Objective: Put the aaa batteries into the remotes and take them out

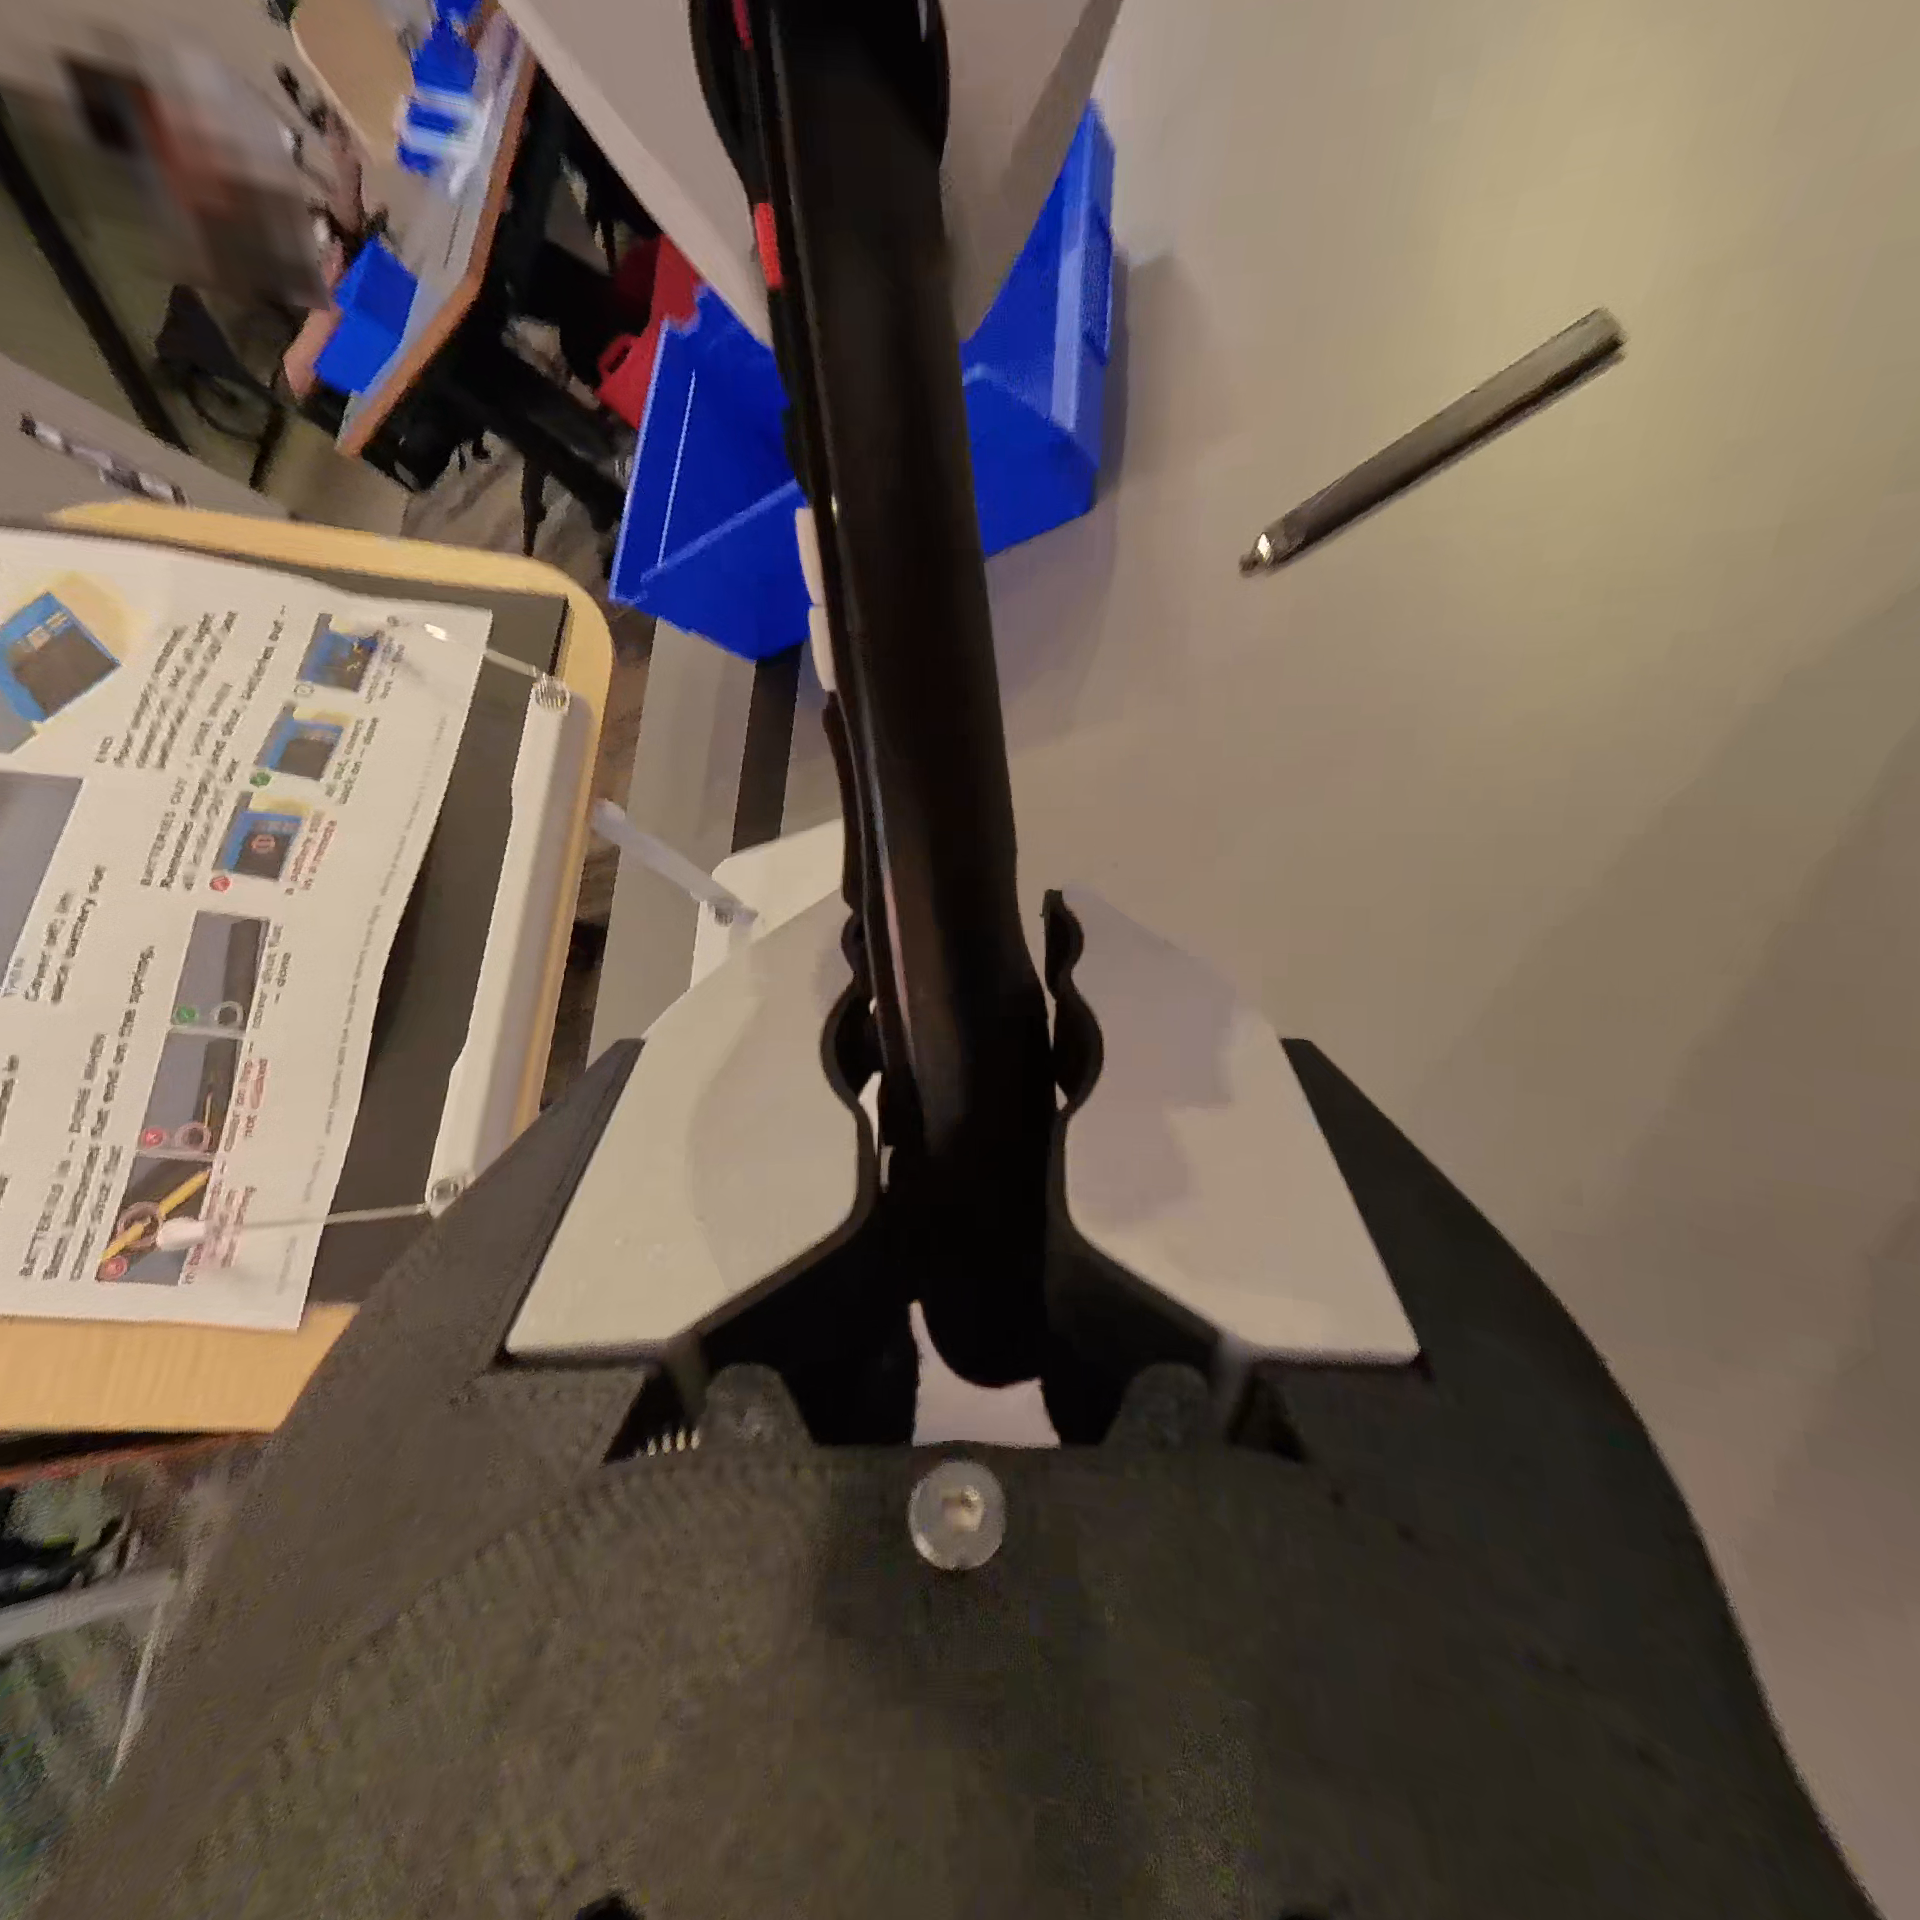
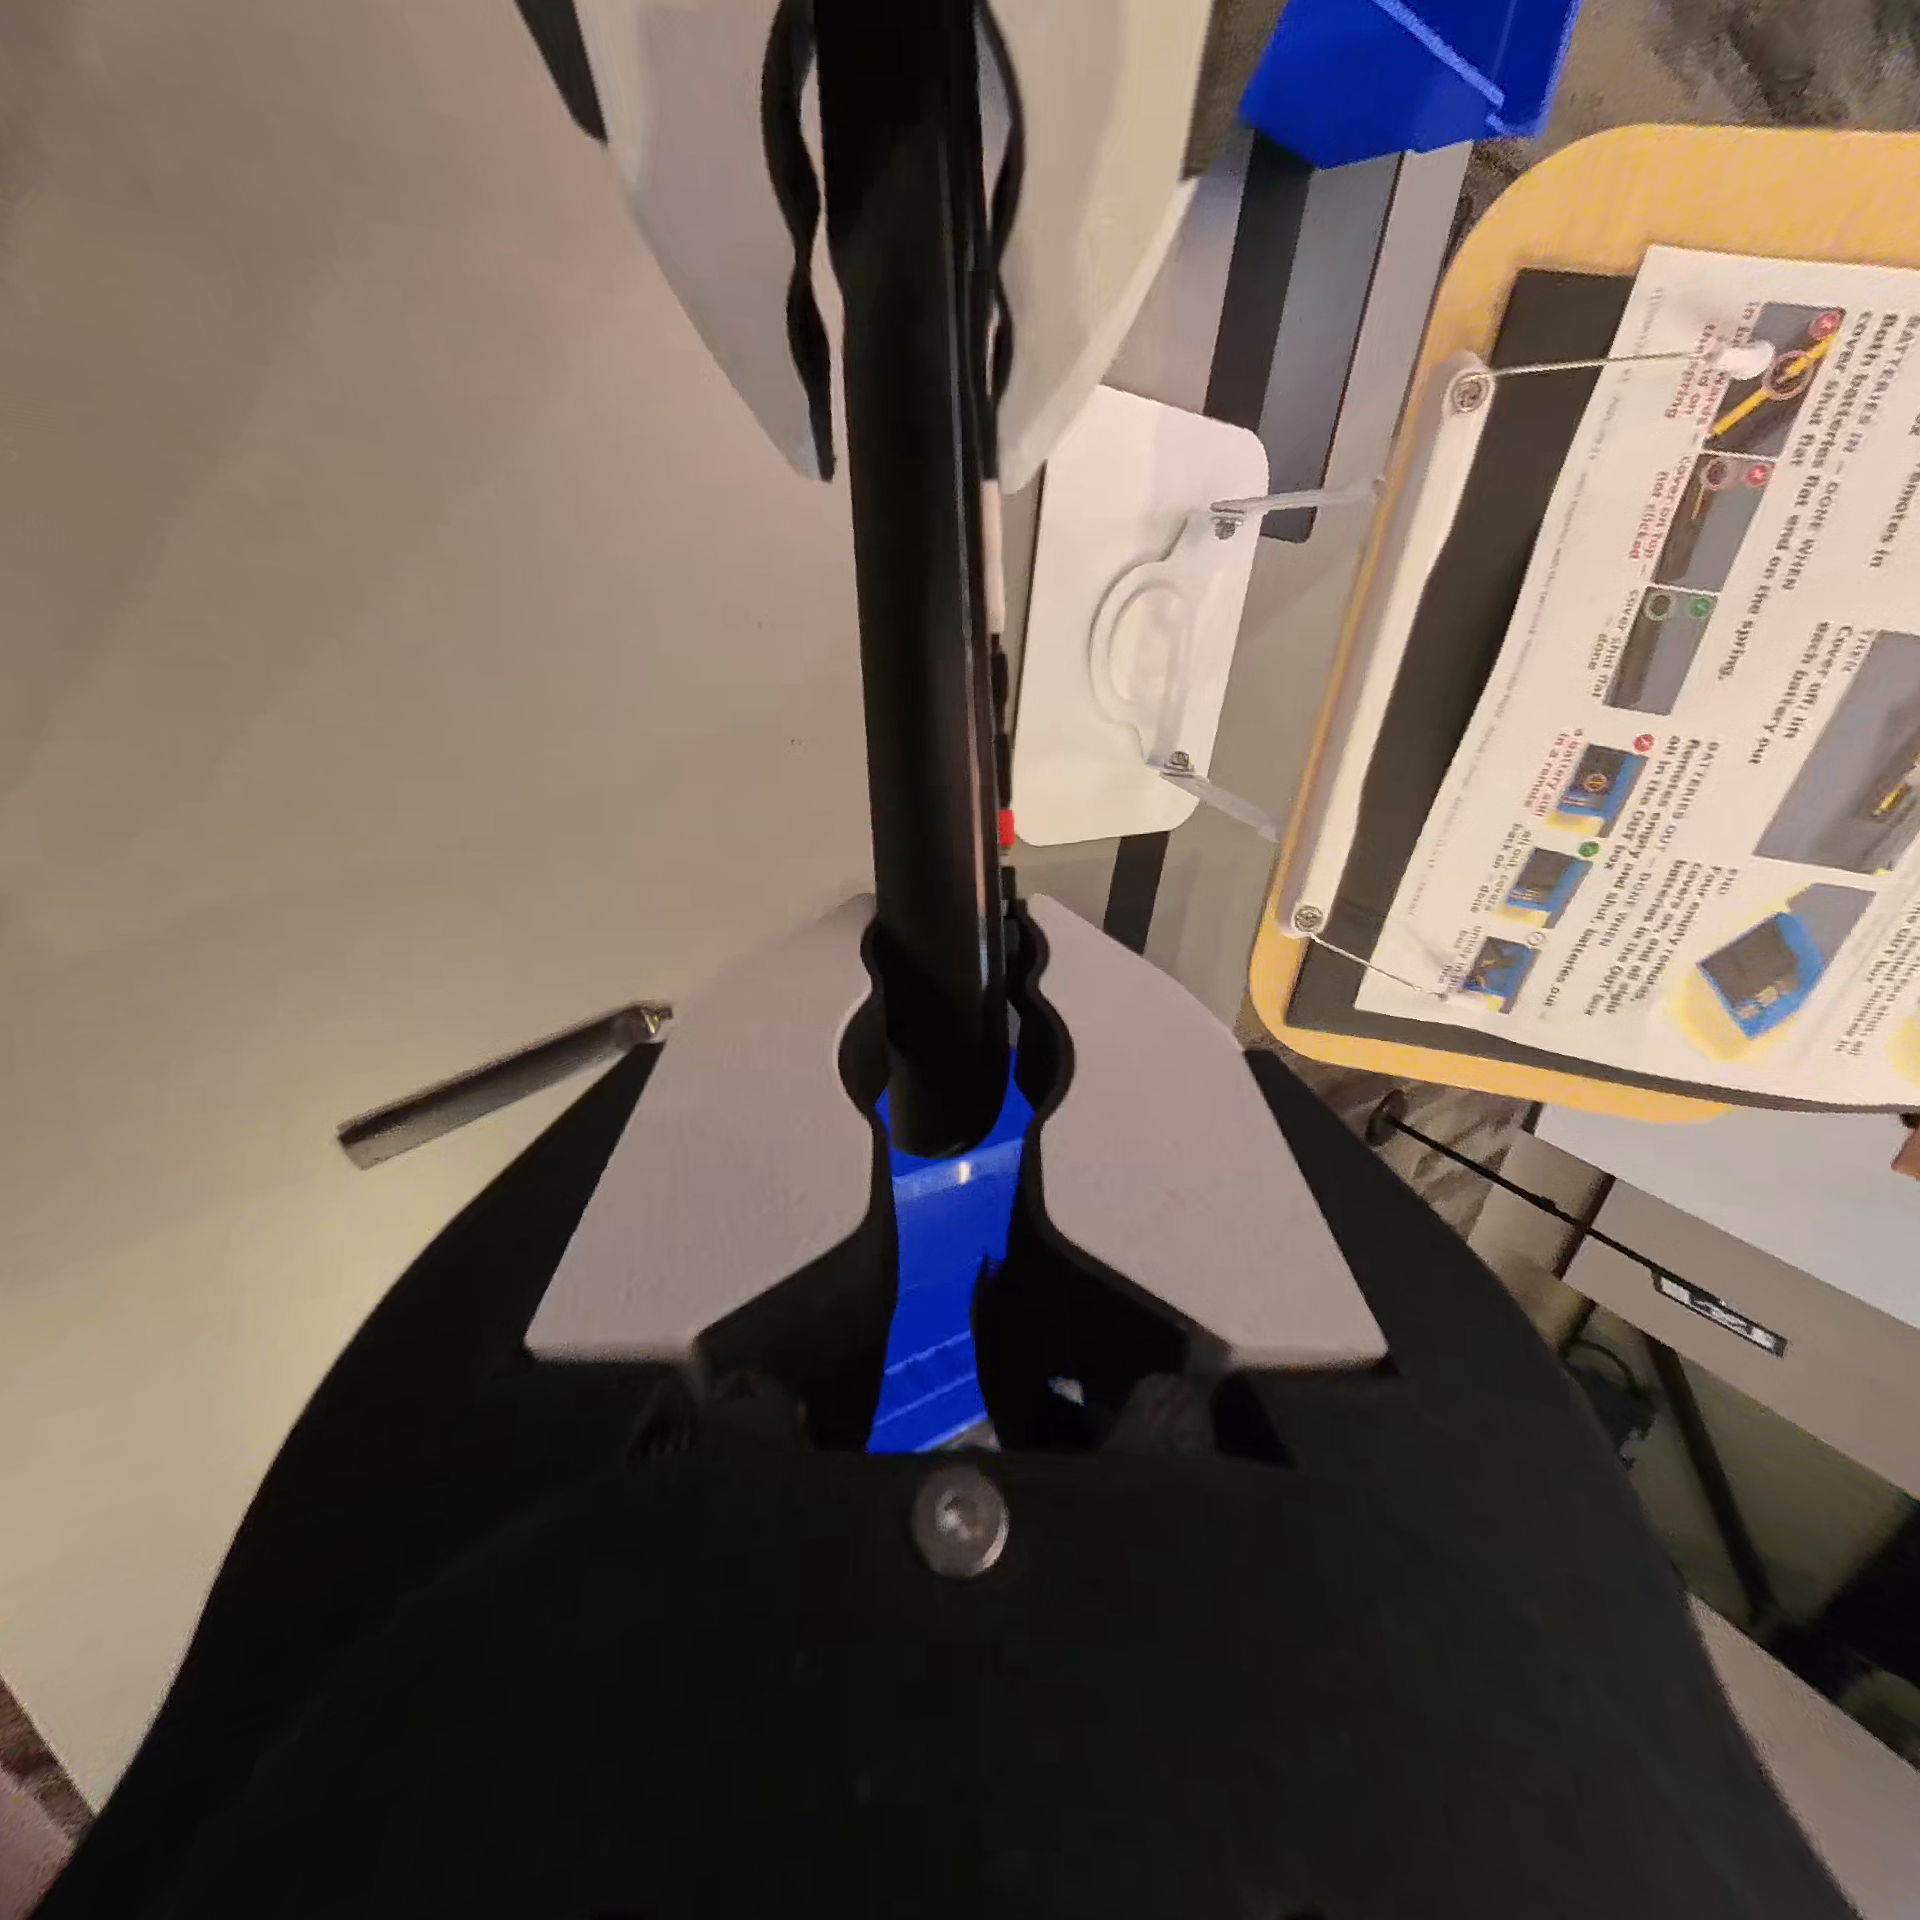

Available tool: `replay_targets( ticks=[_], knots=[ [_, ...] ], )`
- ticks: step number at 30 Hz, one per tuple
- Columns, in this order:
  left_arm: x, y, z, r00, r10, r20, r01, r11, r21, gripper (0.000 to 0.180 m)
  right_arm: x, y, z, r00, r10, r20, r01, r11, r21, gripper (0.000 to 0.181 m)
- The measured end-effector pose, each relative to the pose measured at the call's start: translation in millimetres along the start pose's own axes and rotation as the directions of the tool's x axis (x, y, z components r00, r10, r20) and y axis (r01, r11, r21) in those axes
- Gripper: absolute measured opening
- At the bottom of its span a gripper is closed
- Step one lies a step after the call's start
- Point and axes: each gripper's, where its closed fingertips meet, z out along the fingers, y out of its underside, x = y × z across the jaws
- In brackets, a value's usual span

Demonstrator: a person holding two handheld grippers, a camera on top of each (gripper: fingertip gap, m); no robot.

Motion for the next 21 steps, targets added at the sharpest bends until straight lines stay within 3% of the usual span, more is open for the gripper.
replay_targets(
  ticks=[4, 7, 11, 14, 18, 21],
  knots=[
    [-8, 0, 1, 0.999, -0.002, 0.049, 0.002, 1.000, -0.003, 0.028, 5, 0, -5, 0.999, -0.034, 0.002, 0.034, 0.999, -0.006, 0.019],
    [-16, 1, 5, 0.994, -0.096, 0.060, 0.095, 0.995, 0.027, 0.027, 22, -1, -5, 0.997, -0.024, -0.067, 0.026, 1.000, 0.015, 0.022],
    [-28, -4, 6, 0.943, -0.332, -0.009, 0.328, 0.927, 0.183, 0.027, 64, -9, -20, 0.943, 0.123, -0.310, -0.071, 0.982, 0.175, 0.054],
    [-40, -9, 5, 0.879, -0.472, -0.071, 0.472, 0.838, 0.273, 0.026, 81, -12, -48, 0.848, 0.307, -0.433, -0.127, 0.910, 0.396, 0.069],
    [-47, -19, 6, 0.846, -0.517, -0.132, 0.529, 0.783, 0.328, 0.026, 64, -25, -55, 0.798, 0.468, -0.379, -0.137, 0.754, 0.643, 0.060],
    [-45, -33, 11, 0.806, -0.555, -0.207, 0.591, 0.727, 0.349, 0.026, 56, -35, -42, 0.774, 0.511, -0.373, -0.105, 0.686, 0.720, 0.059]
  ],
)
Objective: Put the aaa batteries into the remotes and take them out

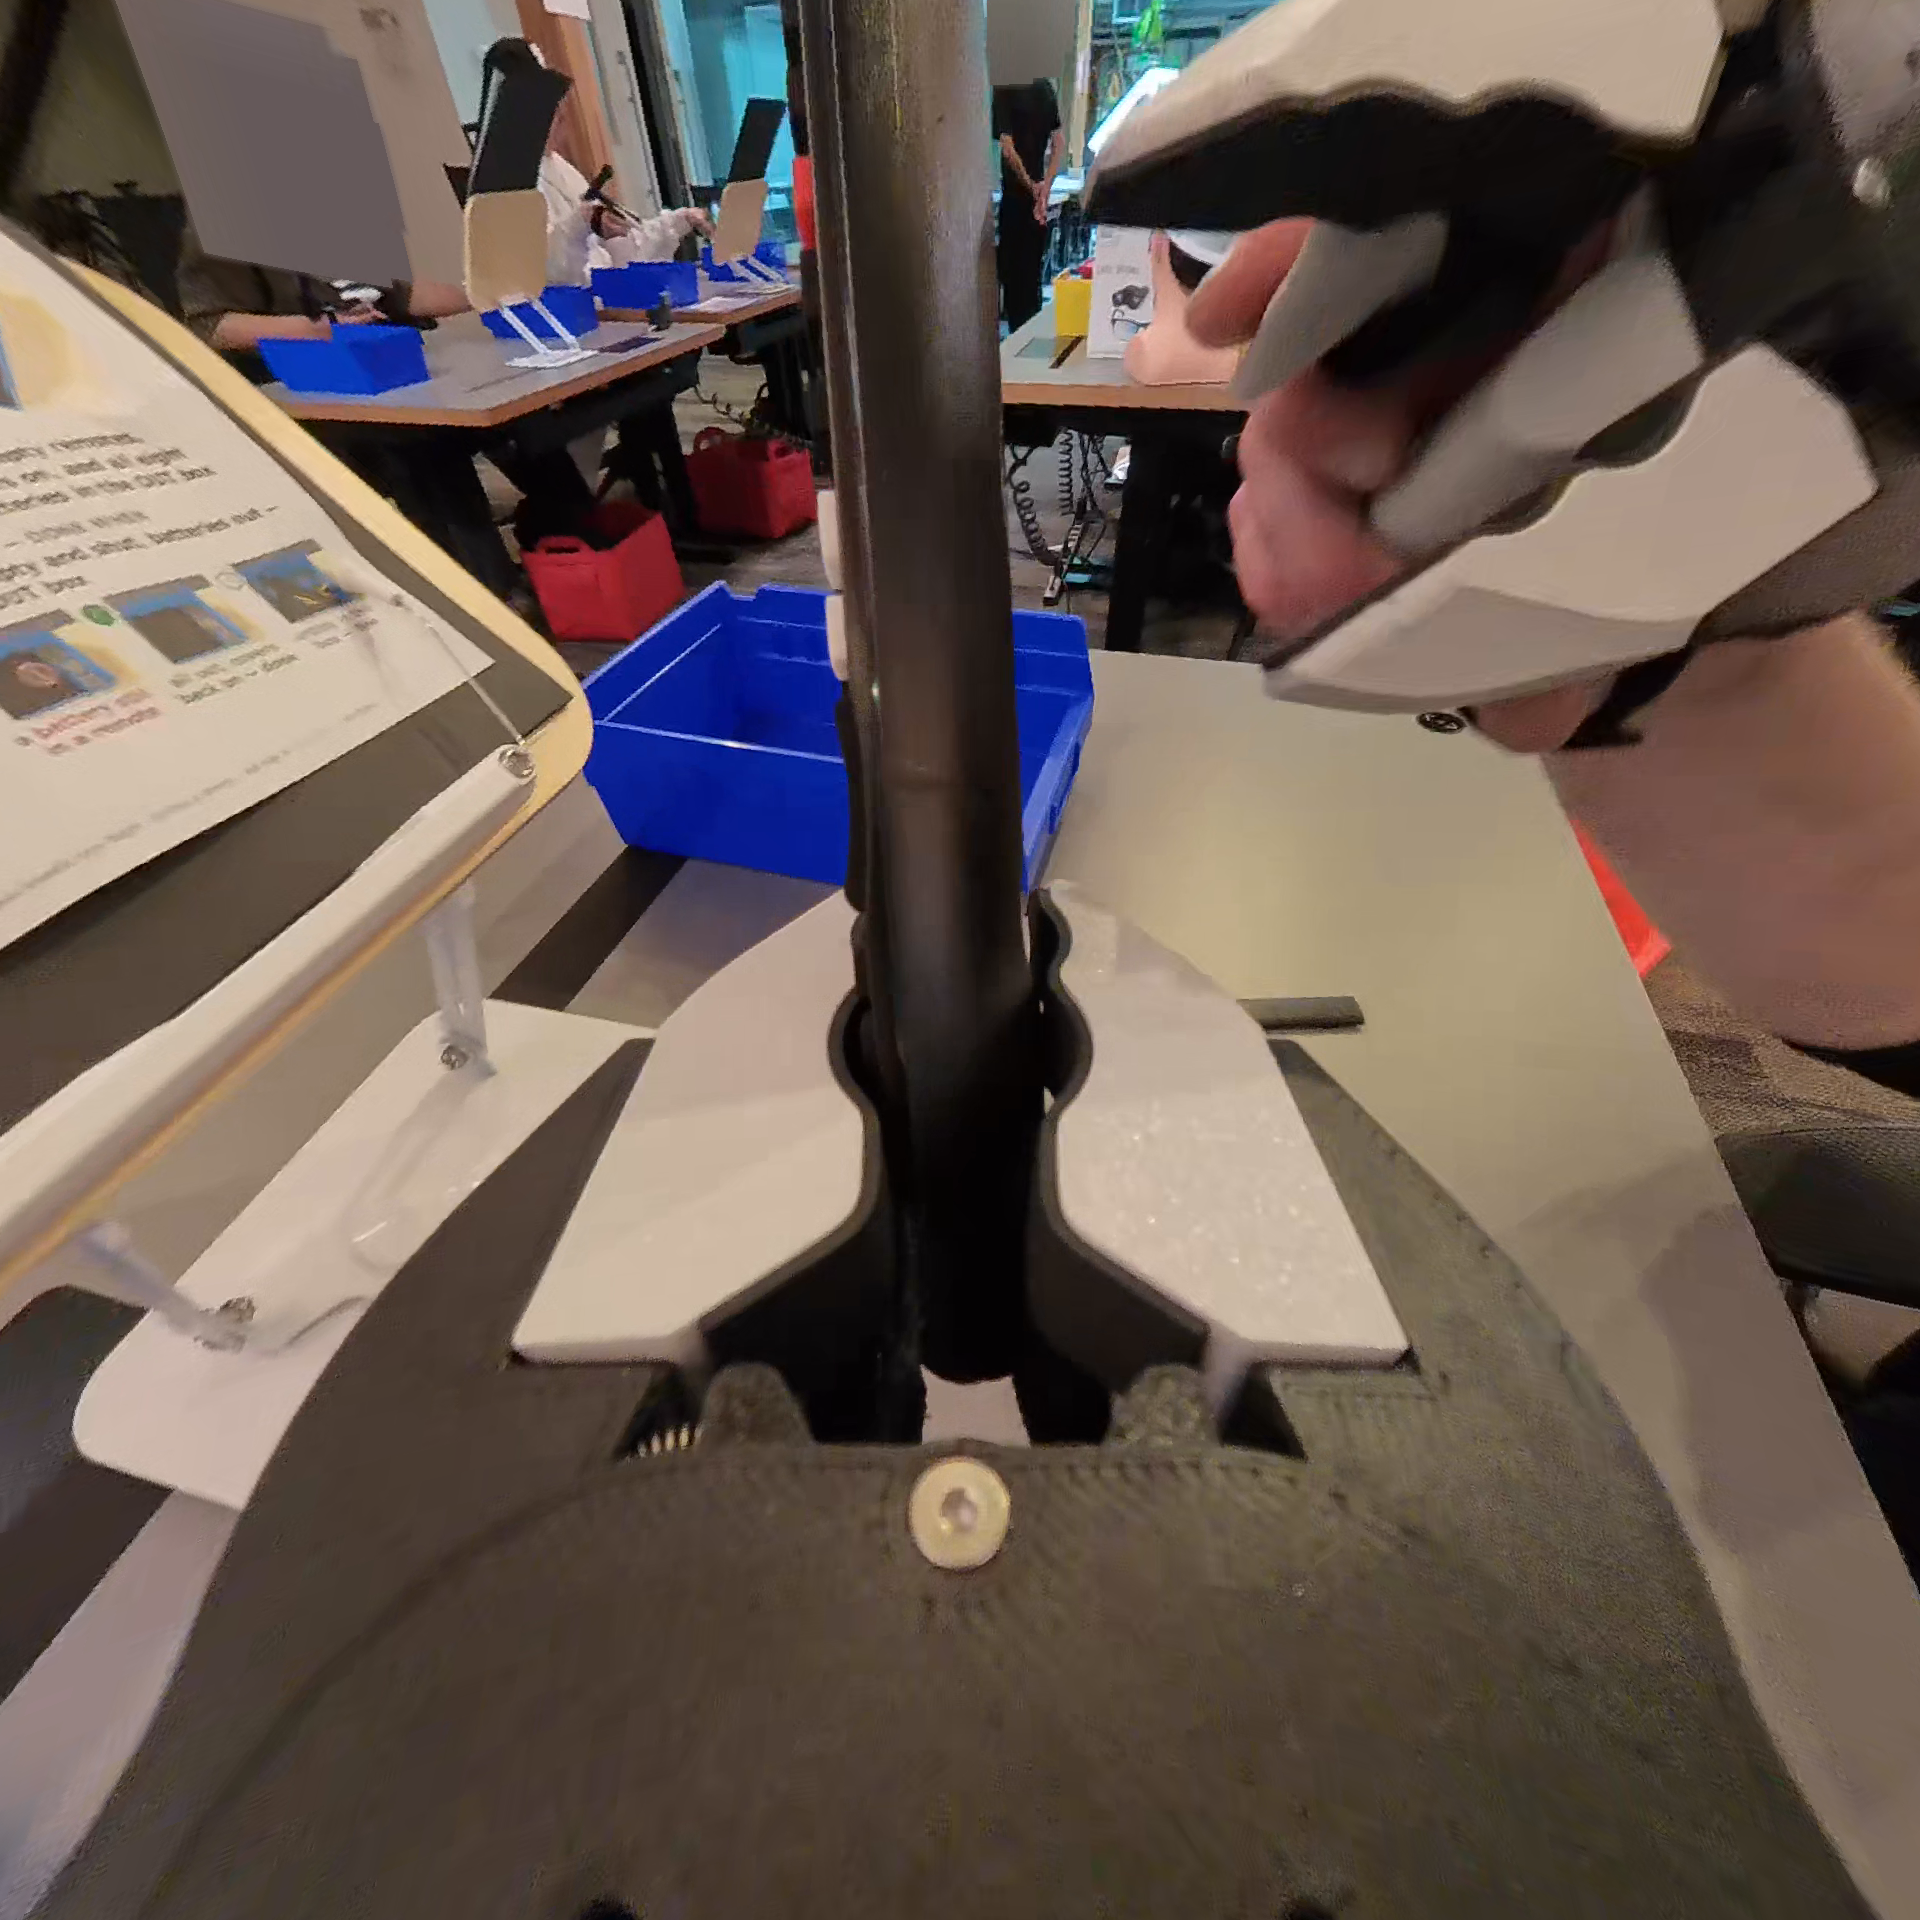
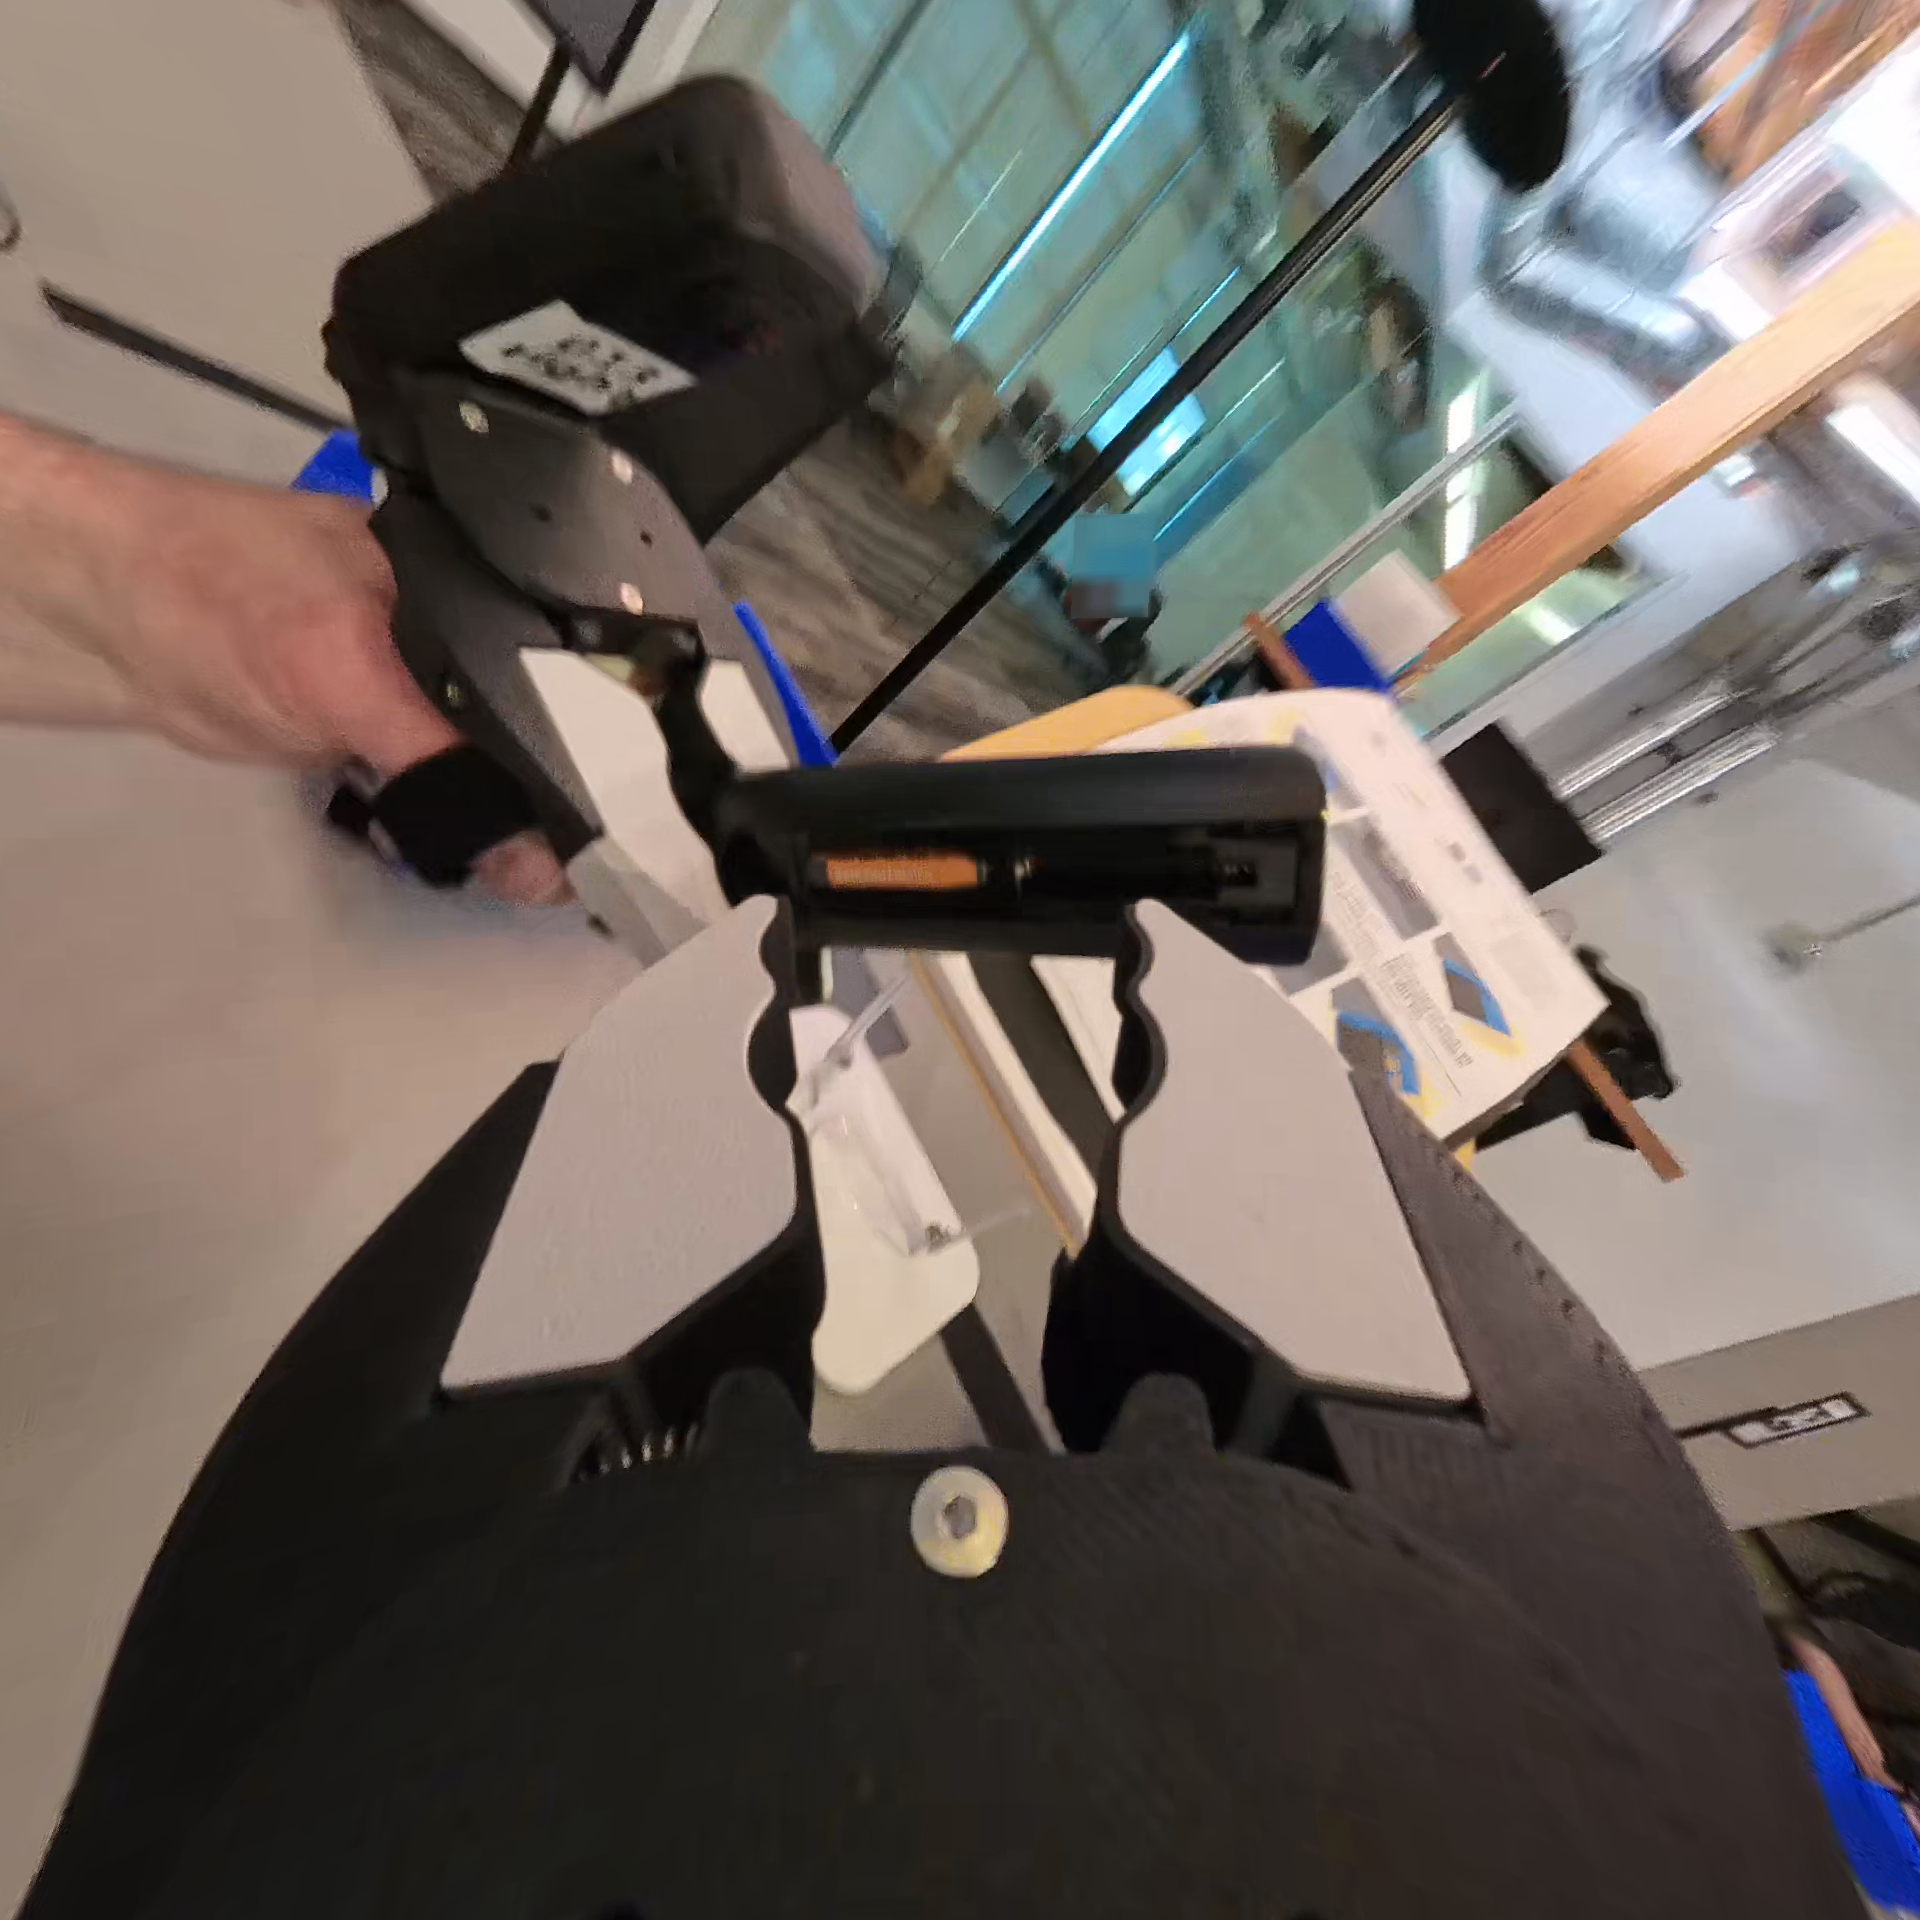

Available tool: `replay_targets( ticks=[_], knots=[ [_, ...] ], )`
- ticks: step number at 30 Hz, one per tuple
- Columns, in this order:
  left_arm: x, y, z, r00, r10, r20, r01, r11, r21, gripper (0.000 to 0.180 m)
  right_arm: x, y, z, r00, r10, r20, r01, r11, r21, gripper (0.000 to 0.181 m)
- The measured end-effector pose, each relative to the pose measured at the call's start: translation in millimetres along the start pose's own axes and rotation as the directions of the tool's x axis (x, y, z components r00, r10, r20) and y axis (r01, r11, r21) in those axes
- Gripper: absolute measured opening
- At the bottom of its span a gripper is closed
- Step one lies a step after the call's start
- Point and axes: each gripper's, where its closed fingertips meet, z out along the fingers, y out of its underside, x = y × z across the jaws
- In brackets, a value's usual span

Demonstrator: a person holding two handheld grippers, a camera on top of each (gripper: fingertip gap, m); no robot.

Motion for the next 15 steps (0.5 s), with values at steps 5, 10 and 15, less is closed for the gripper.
replay_targets(
  ticks=[5, 10, 15],
  knots=[
    [10, -5, 16, 0.999, -0.037, -0.036, 0.038, 0.999, 0.020, 0.027, -4, 10, 14, 0.998, 0.028, -0.062, -0.025, 0.999, 0.040, 0.051],
    [9, -3, 25, 0.996, -0.092, -0.024, 0.092, 0.996, 0.019, 0.026, 4, 16, 11, 0.992, -0.007, -0.126, 0.014, 0.999, 0.051, 0.041],
    [10, -12, 32, 0.993, -0.118, -0.030, 0.119, 0.991, 0.064, 0.027, 5, 19, 14, 0.988, 0.028, -0.154, -0.017, 0.997, 0.076, 0.042]
  ],
)
